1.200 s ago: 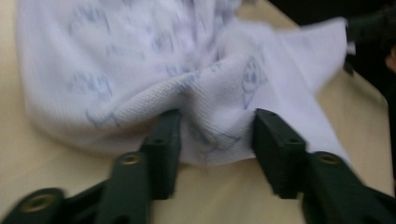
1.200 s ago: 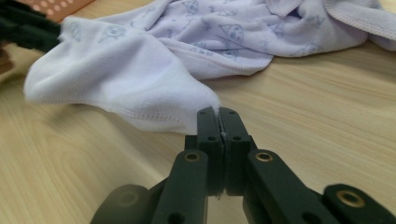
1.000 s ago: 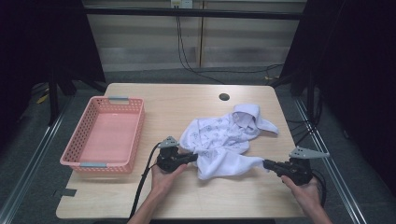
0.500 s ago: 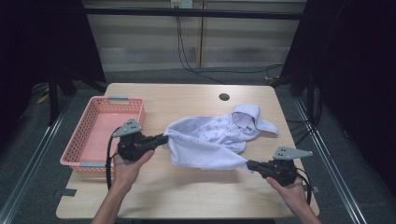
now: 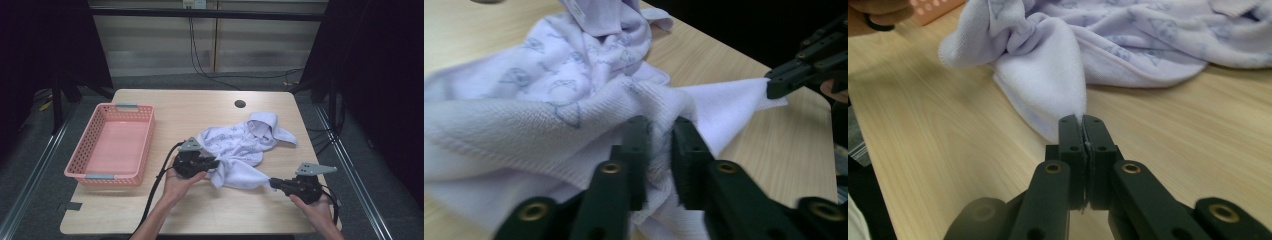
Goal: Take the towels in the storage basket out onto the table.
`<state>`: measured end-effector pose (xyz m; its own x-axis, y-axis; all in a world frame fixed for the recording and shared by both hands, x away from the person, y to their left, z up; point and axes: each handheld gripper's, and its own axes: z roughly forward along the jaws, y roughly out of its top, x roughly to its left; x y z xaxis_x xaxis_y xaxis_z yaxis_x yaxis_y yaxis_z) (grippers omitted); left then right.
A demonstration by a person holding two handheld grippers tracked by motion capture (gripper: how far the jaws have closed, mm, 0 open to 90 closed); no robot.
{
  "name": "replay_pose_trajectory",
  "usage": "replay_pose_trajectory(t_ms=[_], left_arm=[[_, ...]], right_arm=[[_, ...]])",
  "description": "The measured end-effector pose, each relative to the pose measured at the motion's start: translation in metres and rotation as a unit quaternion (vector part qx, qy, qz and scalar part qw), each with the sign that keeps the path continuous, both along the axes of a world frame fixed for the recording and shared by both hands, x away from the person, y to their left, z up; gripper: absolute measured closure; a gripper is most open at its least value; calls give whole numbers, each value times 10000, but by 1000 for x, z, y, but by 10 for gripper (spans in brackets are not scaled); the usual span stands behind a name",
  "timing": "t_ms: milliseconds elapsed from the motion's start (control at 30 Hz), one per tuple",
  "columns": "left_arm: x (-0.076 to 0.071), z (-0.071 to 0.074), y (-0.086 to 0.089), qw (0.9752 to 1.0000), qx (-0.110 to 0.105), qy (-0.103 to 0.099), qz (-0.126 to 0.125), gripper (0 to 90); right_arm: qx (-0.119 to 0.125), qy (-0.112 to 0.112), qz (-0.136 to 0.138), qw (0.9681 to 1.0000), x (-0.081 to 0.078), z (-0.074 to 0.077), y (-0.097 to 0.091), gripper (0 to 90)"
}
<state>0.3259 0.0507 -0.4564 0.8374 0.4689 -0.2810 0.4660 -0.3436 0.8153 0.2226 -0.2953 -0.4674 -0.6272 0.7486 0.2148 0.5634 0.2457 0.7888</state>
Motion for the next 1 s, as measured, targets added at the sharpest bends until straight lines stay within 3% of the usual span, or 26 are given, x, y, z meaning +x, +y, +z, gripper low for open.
replay_pose_trajectory(t_ms=[33,167,200,267,367,400,500,633,667,733,833,900,1000], left_arm=[[4,-2,-6,9999,67,40,75,620],[8,6,-3,9996,-174,26,217,518],[8,6,-3,9996,-174,26,217,529],[0,17,15,9993,-204,-63,292,534],[-18,21,29,9998,-83,-178,101,599],[-25,19,34,9998,-121,-163,-85,687],[-38,2,35,9996,26,-25,-287,751],[-28,-21,19,9992,-48,340,-213,694],[-25,-25,13,9991,50,368,-193,675],[-22,-28,0,9992,122,348,-157,636],[-14,-25,-15,9997,-35,227,-8,526],[-8,-20,-23,9997,-92,195,79,512],[1,-15,-31,9997,-187,144,4,541]], right_arm=[[-42,20,-68,10000,-1,-1,-3,883],[-41,81,-244,9997,-5,-3,-18,882],[-17,95,-288,9995,-5,-3,-21,883],[-23,104,-349,9993,-4,-4,-25,882],[-11,126,-379,9992,-2,-5,-26,882],[-23,115,-369,9992,-2,-5,-26,882],[-16,101,-368,9993,-1,-4,-24,882],[-29,116,-390,9992,0,-3,-22,881],[-15,102,-383,9992,0,-3,-22,881],[-23,84,-370,9993,-1,-3,-22,880],[2,103,-374,9992,0,-4,-23,880],[17,100,-360,9993,0,-4,-24,879],[29,60,-354,9994,-2,-3,-25,878]])
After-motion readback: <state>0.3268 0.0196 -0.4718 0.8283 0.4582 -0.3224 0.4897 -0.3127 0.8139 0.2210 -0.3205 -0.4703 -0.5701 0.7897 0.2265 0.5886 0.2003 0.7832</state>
